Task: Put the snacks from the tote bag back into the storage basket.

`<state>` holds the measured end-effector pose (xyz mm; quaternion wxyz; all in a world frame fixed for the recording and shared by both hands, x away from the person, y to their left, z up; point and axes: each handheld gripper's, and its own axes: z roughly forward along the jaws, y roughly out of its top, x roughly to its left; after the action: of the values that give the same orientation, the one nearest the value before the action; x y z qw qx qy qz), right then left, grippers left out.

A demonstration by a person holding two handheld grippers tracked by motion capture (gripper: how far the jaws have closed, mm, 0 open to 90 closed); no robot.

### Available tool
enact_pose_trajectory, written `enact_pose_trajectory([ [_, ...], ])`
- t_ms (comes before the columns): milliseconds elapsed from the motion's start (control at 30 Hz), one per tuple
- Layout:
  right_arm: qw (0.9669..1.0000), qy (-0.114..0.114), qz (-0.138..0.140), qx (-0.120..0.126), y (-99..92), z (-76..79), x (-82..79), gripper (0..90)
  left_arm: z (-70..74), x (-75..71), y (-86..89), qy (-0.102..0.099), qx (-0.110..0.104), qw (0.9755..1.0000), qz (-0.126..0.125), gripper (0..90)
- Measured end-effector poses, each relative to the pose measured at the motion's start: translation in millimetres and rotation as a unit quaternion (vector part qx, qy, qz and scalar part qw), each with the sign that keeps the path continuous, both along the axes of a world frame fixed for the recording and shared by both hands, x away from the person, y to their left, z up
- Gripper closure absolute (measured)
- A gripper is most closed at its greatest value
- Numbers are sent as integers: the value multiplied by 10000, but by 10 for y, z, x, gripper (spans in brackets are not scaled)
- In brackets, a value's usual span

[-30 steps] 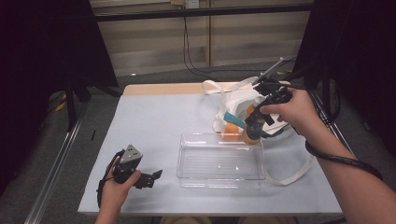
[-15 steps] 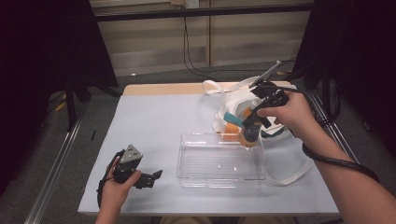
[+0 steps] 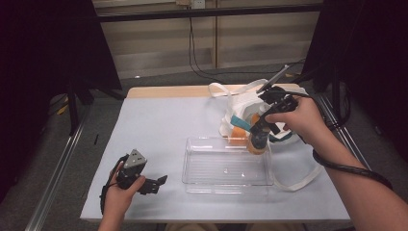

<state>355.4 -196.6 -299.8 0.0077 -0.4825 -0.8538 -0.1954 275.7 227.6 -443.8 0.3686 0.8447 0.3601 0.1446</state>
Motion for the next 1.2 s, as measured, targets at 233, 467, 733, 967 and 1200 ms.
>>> enact_pose_trajectory([
  [233,10000,-8,-9,-31,-5,-27,7,304,-4,3,3,32,18,10000,-10,31],
  [467,10000,34,-29,-82,-10,-43,-3,305,-3,2,1,30,30,10000,-14,32],
  [733,10000,23,-23,-37,-35,-58,-11,304,-5,4,-1,23,41,10000,-25,32],
  [967,10000,40,-11,-37,-40,-95,-8,304,-6,4,-1,-13,6,10000,5,32],
  [1200,10000,80,-50,-18,-48,-104,-18,304,-6,4,1,24,45,10000,-32,32],
])
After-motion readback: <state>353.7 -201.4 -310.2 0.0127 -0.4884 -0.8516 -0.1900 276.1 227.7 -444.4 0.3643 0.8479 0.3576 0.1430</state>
